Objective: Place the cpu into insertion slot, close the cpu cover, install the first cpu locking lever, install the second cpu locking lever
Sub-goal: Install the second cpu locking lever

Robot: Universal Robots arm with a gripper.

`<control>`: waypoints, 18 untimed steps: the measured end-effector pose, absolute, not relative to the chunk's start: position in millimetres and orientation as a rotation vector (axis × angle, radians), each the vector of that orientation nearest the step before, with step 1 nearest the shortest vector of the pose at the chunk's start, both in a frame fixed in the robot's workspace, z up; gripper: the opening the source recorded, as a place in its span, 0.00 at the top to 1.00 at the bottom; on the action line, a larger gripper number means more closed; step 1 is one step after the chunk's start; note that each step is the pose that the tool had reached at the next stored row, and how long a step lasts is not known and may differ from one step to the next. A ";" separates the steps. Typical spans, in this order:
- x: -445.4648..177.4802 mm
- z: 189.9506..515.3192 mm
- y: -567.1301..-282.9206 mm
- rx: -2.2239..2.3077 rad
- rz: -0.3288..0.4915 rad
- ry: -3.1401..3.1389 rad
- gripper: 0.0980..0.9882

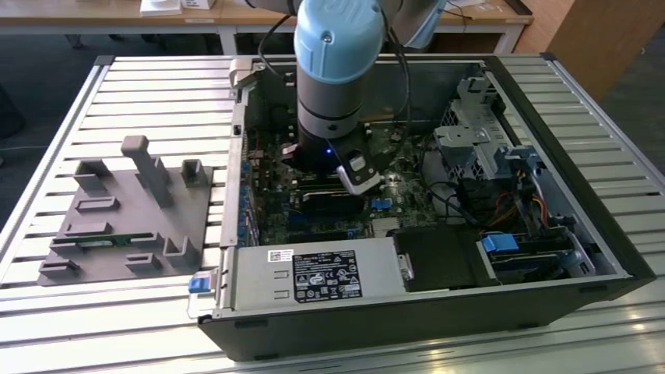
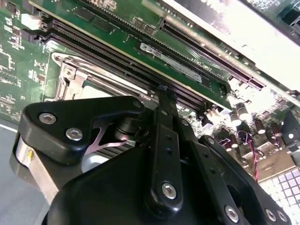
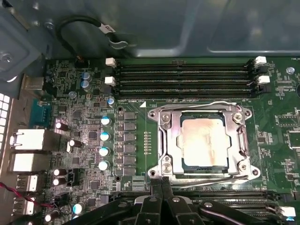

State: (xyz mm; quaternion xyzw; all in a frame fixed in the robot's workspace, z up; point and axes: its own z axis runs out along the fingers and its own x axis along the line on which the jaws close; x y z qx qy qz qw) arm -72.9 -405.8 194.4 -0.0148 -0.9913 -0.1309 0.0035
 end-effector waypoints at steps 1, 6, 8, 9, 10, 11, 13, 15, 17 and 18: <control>-73.0 193.9 -405.8 -0.046 -0.415 -3.107 0.99; -73.6 192.5 -405.7 -0.047 -0.465 -3.099 0.99; -73.7 191.8 -405.7 -0.047 -0.484 -3.096 0.99; -73.8 191.2 -405.7 -0.047 -0.490 -3.095 0.99; -73.9 190.4 -405.7 -0.046 -0.493 -3.094 0.99; -74.0 189.7 -405.7 -0.046 -0.497 -3.094 0.99; -74.6 188.8 -405.8 -0.046 -0.504 -3.093 0.99; -75.9 188.1 -405.7 -0.046 -0.511 -3.091 0.99; -78.1 187.4 -405.6 -0.046 -0.513 -3.091 0.99; -79.4 187.0 -405.7 -0.046 -0.512 -3.091 0.99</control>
